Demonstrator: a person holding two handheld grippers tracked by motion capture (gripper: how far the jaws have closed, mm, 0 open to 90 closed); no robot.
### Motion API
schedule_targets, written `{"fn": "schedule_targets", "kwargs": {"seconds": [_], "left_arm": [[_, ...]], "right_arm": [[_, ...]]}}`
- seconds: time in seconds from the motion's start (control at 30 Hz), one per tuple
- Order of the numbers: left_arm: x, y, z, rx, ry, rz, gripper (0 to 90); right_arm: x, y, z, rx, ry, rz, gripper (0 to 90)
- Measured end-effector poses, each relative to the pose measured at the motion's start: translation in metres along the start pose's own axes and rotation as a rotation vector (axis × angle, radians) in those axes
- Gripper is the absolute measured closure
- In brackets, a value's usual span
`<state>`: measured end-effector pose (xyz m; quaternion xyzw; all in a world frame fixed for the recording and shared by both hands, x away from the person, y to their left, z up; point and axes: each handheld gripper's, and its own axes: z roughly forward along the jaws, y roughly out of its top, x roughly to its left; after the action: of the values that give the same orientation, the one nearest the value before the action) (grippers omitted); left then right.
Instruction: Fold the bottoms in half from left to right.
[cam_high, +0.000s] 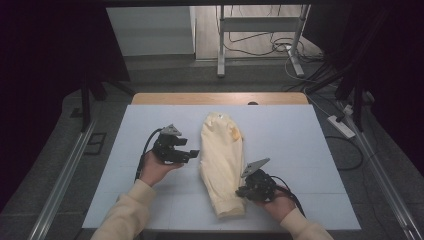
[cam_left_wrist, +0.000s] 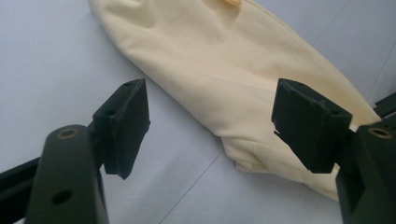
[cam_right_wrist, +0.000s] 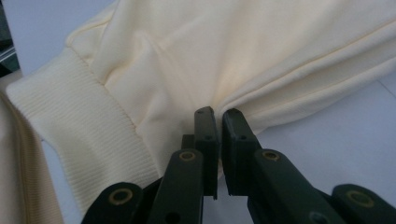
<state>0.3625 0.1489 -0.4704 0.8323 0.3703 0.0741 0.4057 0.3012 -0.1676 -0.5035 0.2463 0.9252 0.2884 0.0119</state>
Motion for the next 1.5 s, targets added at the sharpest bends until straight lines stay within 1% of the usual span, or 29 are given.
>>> {"fn": "schedule_targets", "kwargs": {"seconds": [0.27,0.33,0.43,0.7,0.73,0.77,0.8,0.83,0.9,0.93,0.97,1.1,1.13,1.3,1.4,1.5], "left_arm": [[0.001,0.0,-0.001,-0.004,0.001,0.0,27.7],[0.001,-0.001,-0.002,-0.007,0.001,-0.004,27.7],[0.002,-0.001,-0.002,-0.009,-0.001,-0.009,27.7],[0.001,0.0,-0.001,-0.007,-0.002,-0.003,27.7],[0.001,0.0,-0.001,-0.008,-0.002,-0.004,27.7],[0.002,0.0,-0.001,-0.009,-0.002,-0.007,27.7],[0.002,0.0,-0.001,-0.013,-0.003,-0.006,27.7],[0.002,0.0,-0.001,-0.017,-0.003,-0.006,27.7],[0.003,0.0,-0.001,-0.025,-0.01,-0.006,27.7],[0.003,0.0,-0.001,-0.027,-0.015,-0.006,27.7],[0.003,0.0,0.0,-0.027,-0.016,-0.006,27.7],[0.003,0.0,0.002,-0.019,-0.021,-0.001,27.6],[0.003,-0.001,0.002,-0.021,-0.021,0.0,27.5],[0.002,-0.003,-0.002,-0.031,-0.026,-0.006,27.5],[0.001,-0.004,-0.003,-0.032,-0.027,-0.004,27.5],[0.0,-0.003,-0.003,-0.033,-0.026,-0.002,27.4]], "right_arm": [[0.01,0.003,0.004,0.004,0.042,-0.038,85.1],[0.01,0.003,0.003,0.005,0.046,-0.042,85.1],[0.009,0.001,0.001,0.001,0.064,-0.025,85.4],[0.009,-0.001,0.0,0.002,0.058,-0.032,84.9],[0.008,-0.001,0.0,-0.001,0.058,-0.032,82.9],[0.007,-0.001,-0.001,-0.004,0.056,-0.031,77.2],[0.006,-0.001,-0.002,-0.011,0.046,-0.022,68.9],[0.003,0.0,-0.004,-0.03,0.029,-0.015,60.5],[-0.001,-0.001,-0.007,-0.056,0.003,0.0,55.1],[-0.005,-0.001,-0.01,-0.072,-0.004,0.02,50.2],[-0.008,-0.001,-0.011,-0.087,-0.01,0.033,47.3],[-0.016,0.0,-0.017,-0.132,-0.03,0.062,41.5],[-0.018,0.001,-0.018,-0.141,-0.045,0.063,40.2],[-0.027,0.004,-0.02,-0.161,-0.08,0.071,37.1],[-0.031,0.006,-0.021,-0.173,-0.094,0.065,36.7],[-0.034,0.008,-0.021,-0.181,-0.099,0.069,36.1]]}}
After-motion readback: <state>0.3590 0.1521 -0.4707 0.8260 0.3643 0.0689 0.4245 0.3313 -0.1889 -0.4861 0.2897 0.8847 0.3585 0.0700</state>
